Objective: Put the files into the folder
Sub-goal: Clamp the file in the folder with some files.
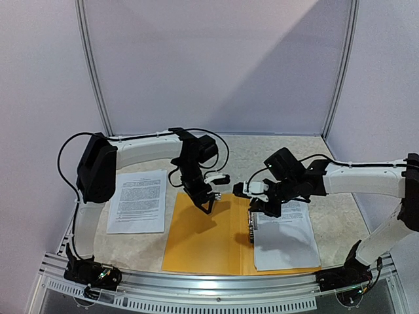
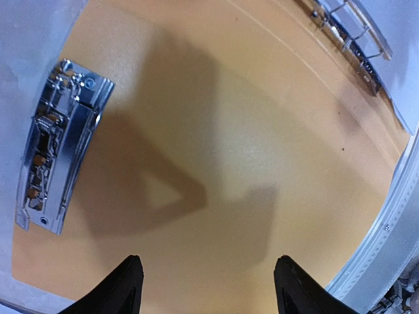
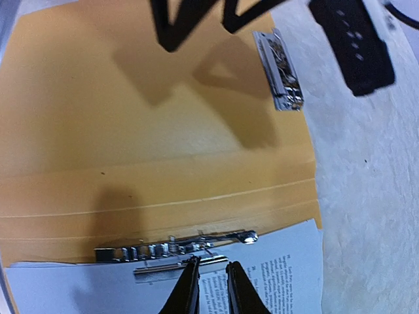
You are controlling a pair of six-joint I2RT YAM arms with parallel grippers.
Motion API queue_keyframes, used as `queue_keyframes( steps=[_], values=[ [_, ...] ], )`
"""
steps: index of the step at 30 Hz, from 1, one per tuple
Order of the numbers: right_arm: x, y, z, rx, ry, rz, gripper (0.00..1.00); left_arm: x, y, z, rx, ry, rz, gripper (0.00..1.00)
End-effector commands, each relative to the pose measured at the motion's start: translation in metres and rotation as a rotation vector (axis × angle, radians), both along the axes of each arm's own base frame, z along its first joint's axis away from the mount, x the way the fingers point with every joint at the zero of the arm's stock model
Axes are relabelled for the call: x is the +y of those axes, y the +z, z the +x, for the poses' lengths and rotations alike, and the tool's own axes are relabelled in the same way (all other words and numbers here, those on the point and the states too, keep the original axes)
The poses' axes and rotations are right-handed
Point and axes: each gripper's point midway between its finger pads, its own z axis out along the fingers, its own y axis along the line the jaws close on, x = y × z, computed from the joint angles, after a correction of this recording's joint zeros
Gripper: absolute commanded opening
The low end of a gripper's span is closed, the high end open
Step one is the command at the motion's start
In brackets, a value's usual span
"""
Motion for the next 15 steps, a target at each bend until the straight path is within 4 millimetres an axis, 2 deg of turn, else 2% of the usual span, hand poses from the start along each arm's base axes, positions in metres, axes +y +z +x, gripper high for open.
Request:
queue_keyframes(
  steps=[1, 8, 11, 15],
  values=[
    [-0.012, -0.017, 0.026, 0.009, -0.156, -0.079, 0.17, -0.003, -0.021, -0.009, 0.029, -0.002, 0.017, 0.71],
    [-0.009, -0.039, 0.041, 0.017, -0.211, -0.132, 0.17, 0.001, -0.037, -0.015, 0.049, -0.004, 0.046, 0.71],
    [-0.015, -0.046, 0.053, -0.014, -0.263, -0.178, 0.17, 0.002, -0.04, -0.015, 0.048, -0.003, 0.05, 0.71],
    [-0.015, -0.053, 0.057, -0.004, -0.29, -0.191, 0.17, 0.004, -0.043, -0.016, 0.051, -0.001, 0.056, 0.71]
  ],
)
